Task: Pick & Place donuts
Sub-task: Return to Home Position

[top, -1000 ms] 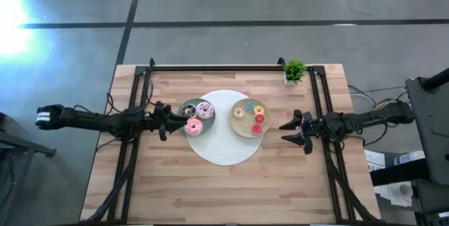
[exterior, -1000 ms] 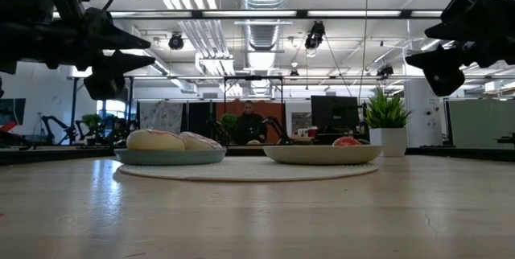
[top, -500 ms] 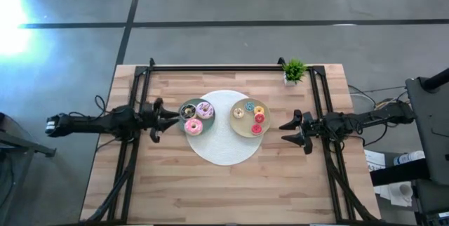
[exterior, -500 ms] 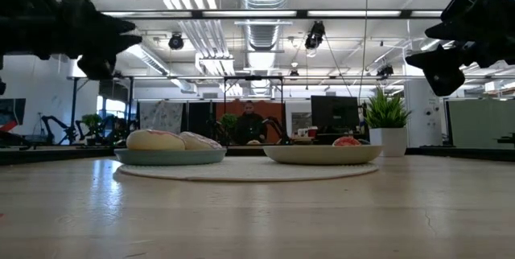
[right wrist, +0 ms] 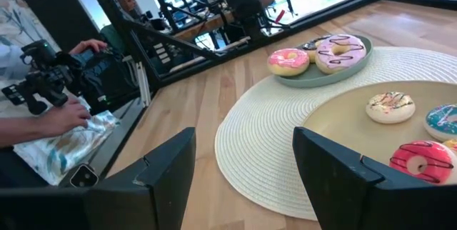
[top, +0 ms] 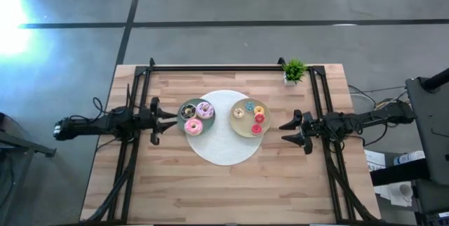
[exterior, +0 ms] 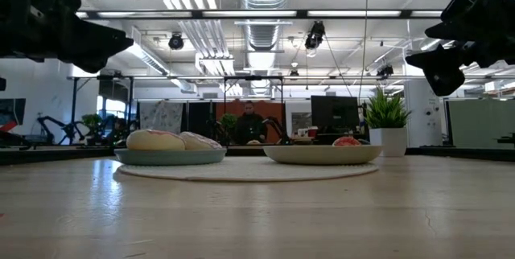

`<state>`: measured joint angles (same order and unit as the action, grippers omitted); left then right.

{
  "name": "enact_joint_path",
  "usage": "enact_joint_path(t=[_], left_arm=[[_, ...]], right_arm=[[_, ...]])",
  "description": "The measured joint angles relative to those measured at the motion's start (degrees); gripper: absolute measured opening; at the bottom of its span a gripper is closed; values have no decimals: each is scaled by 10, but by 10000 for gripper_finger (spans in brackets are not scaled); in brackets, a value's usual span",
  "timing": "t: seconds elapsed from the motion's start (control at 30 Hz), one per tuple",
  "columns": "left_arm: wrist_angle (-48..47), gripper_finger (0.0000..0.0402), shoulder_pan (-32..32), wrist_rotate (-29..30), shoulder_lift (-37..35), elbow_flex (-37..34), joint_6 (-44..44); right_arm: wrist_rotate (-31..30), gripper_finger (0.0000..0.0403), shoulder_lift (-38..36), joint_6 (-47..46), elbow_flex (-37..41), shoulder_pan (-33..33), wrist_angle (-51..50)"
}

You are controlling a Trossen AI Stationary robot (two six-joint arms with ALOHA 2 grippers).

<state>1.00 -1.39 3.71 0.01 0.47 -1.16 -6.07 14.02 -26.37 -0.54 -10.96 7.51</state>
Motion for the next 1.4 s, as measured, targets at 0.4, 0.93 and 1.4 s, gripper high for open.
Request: enact_joint_path(t=[0.4,0.93,1.4], left_arm=[[9,98,0,3,2,0,-57],[14,98,0,3,2,0,-58],[14,98,0,2,2,0,-57]], right_arm=[[0,226,0,0,0,0,0],[0,226,0,0,0,0,0],[2,226,-51,57,0,24,7]])
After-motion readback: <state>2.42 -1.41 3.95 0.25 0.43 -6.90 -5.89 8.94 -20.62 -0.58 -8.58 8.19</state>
